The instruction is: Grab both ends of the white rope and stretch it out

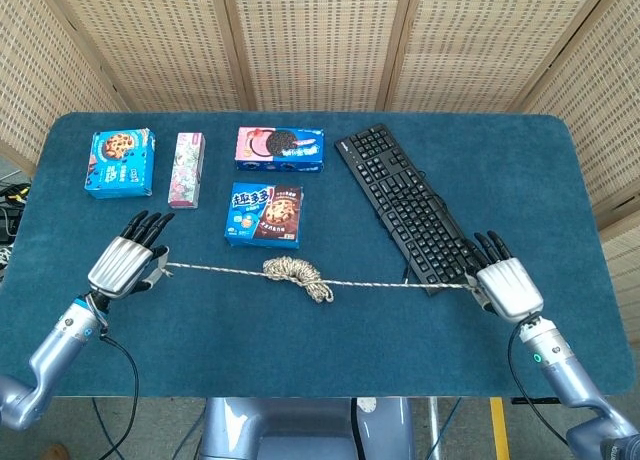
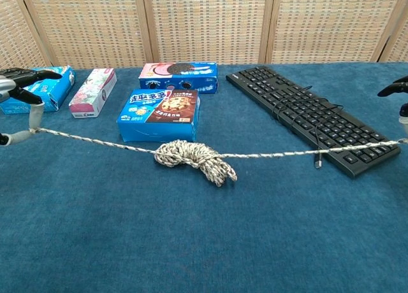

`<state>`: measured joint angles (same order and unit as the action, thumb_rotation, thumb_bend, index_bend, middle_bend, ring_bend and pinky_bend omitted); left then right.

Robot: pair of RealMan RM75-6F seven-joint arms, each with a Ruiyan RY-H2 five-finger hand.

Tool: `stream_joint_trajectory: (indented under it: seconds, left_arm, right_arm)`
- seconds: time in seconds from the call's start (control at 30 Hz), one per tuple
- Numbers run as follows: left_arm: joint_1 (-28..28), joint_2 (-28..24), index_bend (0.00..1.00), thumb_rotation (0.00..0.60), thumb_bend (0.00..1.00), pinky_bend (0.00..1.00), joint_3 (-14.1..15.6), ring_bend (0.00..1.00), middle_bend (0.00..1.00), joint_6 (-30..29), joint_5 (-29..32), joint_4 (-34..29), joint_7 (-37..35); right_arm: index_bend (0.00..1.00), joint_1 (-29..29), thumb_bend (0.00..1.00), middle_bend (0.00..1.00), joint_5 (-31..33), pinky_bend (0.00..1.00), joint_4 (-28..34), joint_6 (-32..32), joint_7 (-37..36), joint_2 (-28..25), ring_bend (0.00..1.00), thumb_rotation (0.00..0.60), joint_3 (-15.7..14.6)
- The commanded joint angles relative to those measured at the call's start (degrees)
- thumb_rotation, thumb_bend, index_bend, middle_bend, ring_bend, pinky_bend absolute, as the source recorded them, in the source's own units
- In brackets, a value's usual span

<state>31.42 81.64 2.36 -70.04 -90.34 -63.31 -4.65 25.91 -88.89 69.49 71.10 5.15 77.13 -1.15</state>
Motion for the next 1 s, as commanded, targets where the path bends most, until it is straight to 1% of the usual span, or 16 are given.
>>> stream_joint_trajectory:
  seconds: [0.03, 0.07, 0.1, 0.23, 0.33, 0.43, 0.47, 0.5, 0.57, 0.67, 0.77, 1.0]
  left_arm:
    - [-0.1, -1.0, 0.0, 0.6, 0.01, 0.0, 0.2, 0.0, 0.0, 1.2, 0.4, -1.6, -0.7]
    - [-0.2, -1.5, 0.0, 0.6, 0.0, 0.0, 0.1, 0.0, 0.0, 1.4, 0.7, -2.4, -0.8]
    - [-0.3, -1.8, 0.0, 0.6, 0.0, 0.0, -0.1, 0.0, 0.0, 1.4, 1.0, -3.0, -0.9]
    - [-1.9, -3.9, 0.0, 0.6, 0.0, 0.0, -1.3, 0.0, 0.0, -0.5, 2.8, -6.2, -1.9]
    - [-5.0, -7.5, 0.0, 0.6, 0.0, 0.0, -2.5, 0.0, 0.0, -4.0, 5.3, -11.2, -3.1]
    - [-8.2, -10.7, 0.0, 0.6, 0.0, 0.0, -3.0, 0.0, 0.0, -7.3, 7.2, -14.8, -3.6]
    - [-11.4, -13.0, 0.0, 0.6, 0.0, 0.0, -2.6, 0.0, 0.0, -10.5, 8.5, -16.9, -3.8]
    - [-13.4, -14.4, 0.0, 0.6, 0.0, 0.0, -1.9, 0.0, 0.0, -12.4, 8.8, -18.3, -3.6]
    - [-16.0, -16.4, 0.0, 0.6, 0.0, 0.0, -0.8, 0.0, 0.0, -14.3, 8.8, -20.0, -2.7]
    - [-19.1, -17.9, 0.0, 0.6, 0.0, 0.0, 0.4, 0.0, 0.0, -16.2, 8.8, -20.8, -2.0]
    - [-21.4, -18.0, 0.0, 0.6, 0.0, 0.0, 1.2, 0.0, 0.0, -17.9, 7.9, -19.8, -3.4]
    - [-23.5, -16.8, 0.0, 0.6, 0.0, 0.0, 1.4, 0.0, 0.0, -19.1, 6.1, -16.2, -6.7]
  right_arm:
    - [0.05, -0.5, 0.08, 0.0, 1.3, 0.0, 1.8, -0.3, 0.3, -0.4, 0.0, 0.6, 0.6]
    - [0.01, -0.8, 0.02, 0.0, 1.7, 0.0, 2.5, 0.1, 0.4, -0.5, 0.0, 0.6, 1.0]
    - [0.0, -1.1, 0.0, 0.0, 2.0, 0.0, 3.1, 0.5, 0.4, -0.6, 0.0, 0.6, 1.2]
    - [0.0, -2.7, 0.0, 0.0, 2.8, 0.0, 6.8, 3.3, -1.2, -1.7, 0.0, 0.6, 2.4]
    - [0.0, -5.3, 0.0, 0.0, 3.0, 0.0, 10.8, 7.6, -3.3, -3.7, 0.0, 0.6, 3.1]
    - [0.0, -7.8, 0.0, 0.0, 3.6, 0.0, 13.5, 11.2, -4.7, -5.4, 0.0, 0.6, 3.5]
    - [0.0, -10.2, 0.0, 0.0, 4.4, 0.0, 15.2, 14.2, -5.8, -6.7, 0.0, 0.6, 3.6]
    - [0.0, -11.6, 0.0, 0.0, 4.3, 0.0, 15.9, 16.0, -5.9, -7.5, 0.0, 0.6, 3.3]
    - [0.0, -13.5, 0.0, 0.0, 3.6, 0.0, 15.7, 18.4, -5.2, -7.9, 0.0, 0.6, 3.0]
    - [0.0, -15.4, 0.0, 0.0, 2.6, 0.0, 13.8, 21.4, -3.7, -7.3, 0.0, 0.6, 2.8]
    - [0.0, -16.9, 0.0, 0.0, 1.6, 0.0, 11.7, 23.2, -3.3, -6.5, 0.0, 0.6, 2.6]
    - [0.0, -18.5, 0.0, 0.0, -0.3, 0.0, 11.2, 25.3, -4.5, -6.5, 0.0, 0.6, 2.4]
